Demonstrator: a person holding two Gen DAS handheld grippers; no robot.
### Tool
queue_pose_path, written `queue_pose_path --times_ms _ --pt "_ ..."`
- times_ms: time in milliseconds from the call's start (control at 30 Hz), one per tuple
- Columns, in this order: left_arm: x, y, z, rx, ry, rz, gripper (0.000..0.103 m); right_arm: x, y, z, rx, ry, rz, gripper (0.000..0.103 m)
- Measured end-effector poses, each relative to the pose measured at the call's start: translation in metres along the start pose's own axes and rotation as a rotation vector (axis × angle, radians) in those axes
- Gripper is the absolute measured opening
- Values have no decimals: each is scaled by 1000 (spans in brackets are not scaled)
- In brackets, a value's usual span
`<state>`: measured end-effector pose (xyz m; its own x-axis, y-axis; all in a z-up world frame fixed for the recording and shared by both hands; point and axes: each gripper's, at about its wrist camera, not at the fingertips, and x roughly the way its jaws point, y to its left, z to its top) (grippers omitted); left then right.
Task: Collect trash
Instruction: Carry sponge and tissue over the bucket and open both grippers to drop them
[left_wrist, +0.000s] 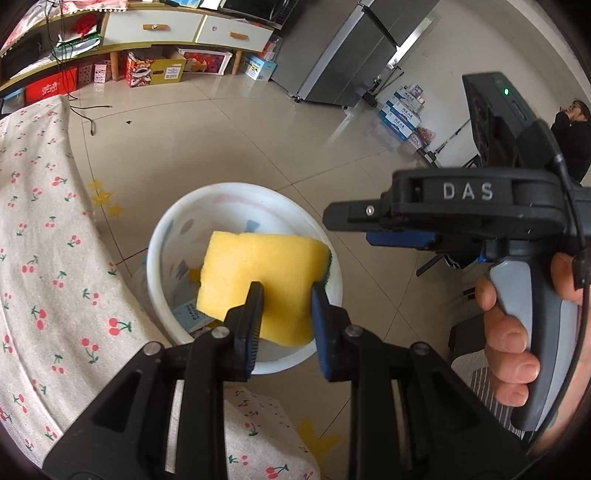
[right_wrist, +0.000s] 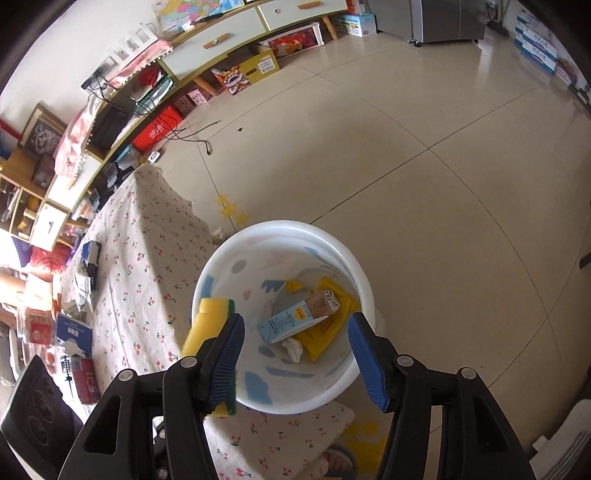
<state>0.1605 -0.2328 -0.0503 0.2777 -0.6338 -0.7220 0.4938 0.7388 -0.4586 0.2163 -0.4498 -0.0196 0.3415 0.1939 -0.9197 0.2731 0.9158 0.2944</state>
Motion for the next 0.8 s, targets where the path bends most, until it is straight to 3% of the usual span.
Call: queue_pose_path --times_ms 33,67,100,167,267,533,800 --pt "6 0 1 8 33 -2 30 0 -1 1 5 -3 -3 60" --pt "10 -2 1 11 54 12 39 0 -1 1 8 -6 -9 60" --pt "13 -2 0 7 65 29 54 -1 -1 1 10 -9 -13 60" --pt "10 -1 0 -10 55 32 61 -1 -1 2 12 -13 -13 60" --pt "1 7 2 -47 44 10 61 -1 0 3 15 -17 -9 60" --pt "-27 29 6 -72 10 59 61 0 12 3 -1 -21 -6 61" --pt "-64 65 -6 -120 3 187 61 6 42 1 -49 -12 -4 61"
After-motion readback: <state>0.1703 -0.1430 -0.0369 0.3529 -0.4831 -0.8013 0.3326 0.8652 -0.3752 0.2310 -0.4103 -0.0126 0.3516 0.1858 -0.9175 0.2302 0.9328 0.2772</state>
